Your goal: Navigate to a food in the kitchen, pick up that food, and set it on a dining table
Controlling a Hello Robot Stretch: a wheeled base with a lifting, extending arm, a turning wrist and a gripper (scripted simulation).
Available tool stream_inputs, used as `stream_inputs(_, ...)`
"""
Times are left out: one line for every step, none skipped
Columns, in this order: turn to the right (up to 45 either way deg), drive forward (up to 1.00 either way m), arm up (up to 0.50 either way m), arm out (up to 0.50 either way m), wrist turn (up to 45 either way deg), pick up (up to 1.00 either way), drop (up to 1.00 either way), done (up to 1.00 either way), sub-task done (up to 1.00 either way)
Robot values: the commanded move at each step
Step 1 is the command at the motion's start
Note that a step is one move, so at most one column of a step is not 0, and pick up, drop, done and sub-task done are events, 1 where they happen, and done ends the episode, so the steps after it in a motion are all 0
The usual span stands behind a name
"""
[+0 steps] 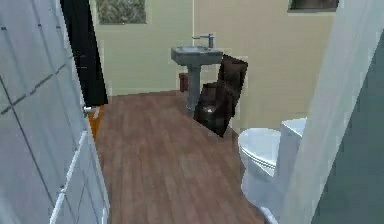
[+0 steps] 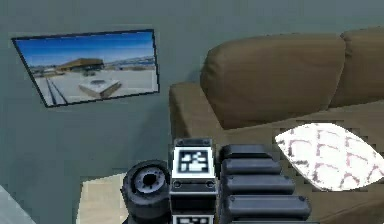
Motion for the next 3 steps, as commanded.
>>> stream_inputs(0.0, 0.3, 0.0, 0.0, 0.0, 0.0, 0.0, 0.0, 0.0)
stream_inputs(-6.0, 0.0, 0.0, 0.0, 0.0, 0.0, 0.0, 0.0, 0.0)
stream_inputs(0.0, 1.0, 0.0, 0.0, 0.0, 0.0, 0.0, 0.0, 0.0)
